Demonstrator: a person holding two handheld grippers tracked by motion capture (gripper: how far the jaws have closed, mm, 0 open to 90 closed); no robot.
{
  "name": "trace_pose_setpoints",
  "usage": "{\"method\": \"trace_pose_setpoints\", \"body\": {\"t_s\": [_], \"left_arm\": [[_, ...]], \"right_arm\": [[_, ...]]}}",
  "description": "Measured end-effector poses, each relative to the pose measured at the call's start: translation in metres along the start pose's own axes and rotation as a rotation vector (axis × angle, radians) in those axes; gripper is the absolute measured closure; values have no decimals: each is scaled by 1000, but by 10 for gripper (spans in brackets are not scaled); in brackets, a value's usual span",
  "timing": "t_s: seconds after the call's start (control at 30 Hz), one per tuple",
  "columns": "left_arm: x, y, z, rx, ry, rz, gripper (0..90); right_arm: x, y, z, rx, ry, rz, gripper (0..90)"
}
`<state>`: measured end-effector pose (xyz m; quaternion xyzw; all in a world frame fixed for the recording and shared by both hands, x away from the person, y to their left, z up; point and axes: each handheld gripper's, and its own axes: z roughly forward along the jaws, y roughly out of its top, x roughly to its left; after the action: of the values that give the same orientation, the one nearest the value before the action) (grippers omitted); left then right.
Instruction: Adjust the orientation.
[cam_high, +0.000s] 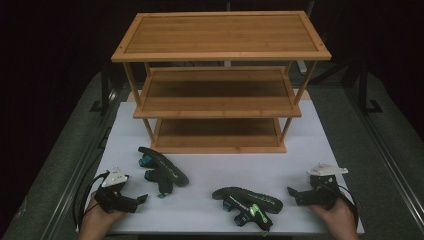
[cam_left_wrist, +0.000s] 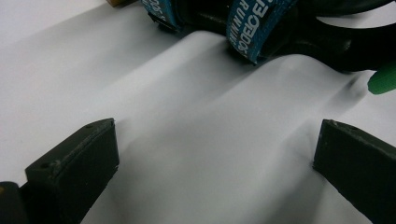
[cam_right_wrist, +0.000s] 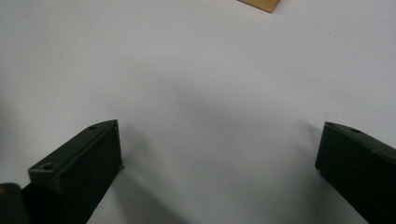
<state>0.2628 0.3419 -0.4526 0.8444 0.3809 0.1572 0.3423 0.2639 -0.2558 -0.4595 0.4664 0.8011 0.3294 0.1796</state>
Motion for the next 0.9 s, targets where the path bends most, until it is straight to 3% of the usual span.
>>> {"method": "trace_pose_setpoints", "body": {"t_s": [0.5, 0.6, 0.63, 0.67, 0.7, 0.77, 0.8, 0.83, 0.87, 0.9], "left_arm": [[0, 0, -1, -8, 9, 0, 14], [2, -1, -4, -31, -3, -19, 117], [4, -1, -6, -52, -15, -33, 117], [6, -2, -7, -65, -36, -48, 182], [8, -3, -9, -70, -46, -44, 285], [9, -4, -10, -72, -43, -33, 377], [10, -4, -12, -75, -50, -28, 377], [11, -4, -14, -74, -51, -26, 434], [11, -3, -16, -77, -55, -27, 585], [13, -1, -21, -85, -63, -41, 659]], "right_arm": [[1, 0, 0, -2, -3, 0, 0], [1, 0, 0, -2, -4, 1, 0], [1, 0, 0, -2, -4, 1, 0], [1, 0, 0, -1, -4, 1, 0], [0, 0, 0, -2, -3, 0, 0], [0, 0, 0, -2, -2, 1, 0], [0, 0, 0, -2, -2, 1, 0], [0, 0, 0, -2, -2, 0, 0], [0, 0, 0, -2, -1, 0, 0], [0, 0, 0, -2, -1, 0, 0]]}}
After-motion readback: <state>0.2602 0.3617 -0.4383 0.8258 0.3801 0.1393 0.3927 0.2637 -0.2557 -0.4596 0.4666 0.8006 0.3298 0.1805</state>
